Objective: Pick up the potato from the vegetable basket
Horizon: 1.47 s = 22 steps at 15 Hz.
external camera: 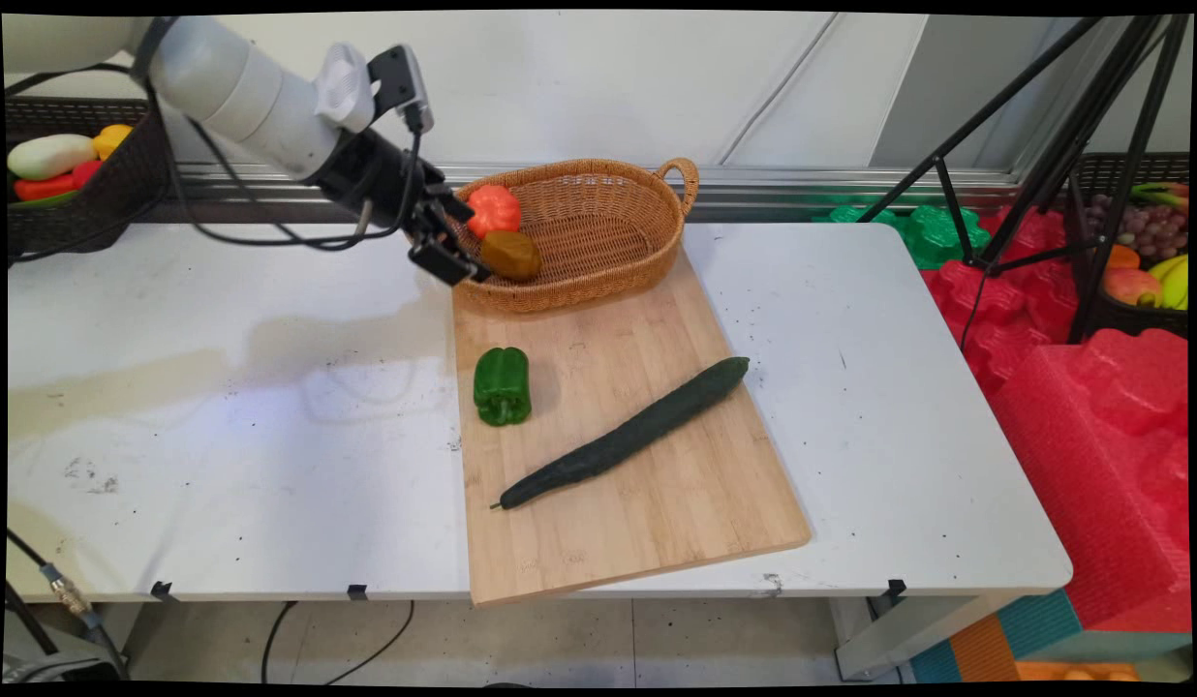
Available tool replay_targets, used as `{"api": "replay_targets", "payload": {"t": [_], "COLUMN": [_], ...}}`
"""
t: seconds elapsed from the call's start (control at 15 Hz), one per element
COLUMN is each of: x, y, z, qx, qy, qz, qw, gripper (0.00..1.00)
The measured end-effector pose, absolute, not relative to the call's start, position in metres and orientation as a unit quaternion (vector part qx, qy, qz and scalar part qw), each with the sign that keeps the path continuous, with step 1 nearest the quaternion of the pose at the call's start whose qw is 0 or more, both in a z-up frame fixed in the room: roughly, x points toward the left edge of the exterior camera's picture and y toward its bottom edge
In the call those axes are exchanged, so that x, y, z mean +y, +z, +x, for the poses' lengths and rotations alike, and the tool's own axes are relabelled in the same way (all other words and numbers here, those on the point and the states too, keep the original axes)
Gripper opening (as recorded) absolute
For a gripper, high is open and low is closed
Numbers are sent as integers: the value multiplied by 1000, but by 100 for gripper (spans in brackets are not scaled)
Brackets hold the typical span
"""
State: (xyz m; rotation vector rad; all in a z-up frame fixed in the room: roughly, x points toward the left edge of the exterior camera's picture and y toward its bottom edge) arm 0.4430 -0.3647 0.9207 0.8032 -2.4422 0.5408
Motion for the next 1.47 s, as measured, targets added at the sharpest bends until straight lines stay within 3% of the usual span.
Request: {"api": "replay_targets", "payload": {"t": [0.8,1.47], "x": [-472,-515], "y": [888,844], "z": [431,421], "qx": [-923,-950], "qy": [208,173], "qz": [266,223], "qw": [184,130], "gripper": [100,100]}}
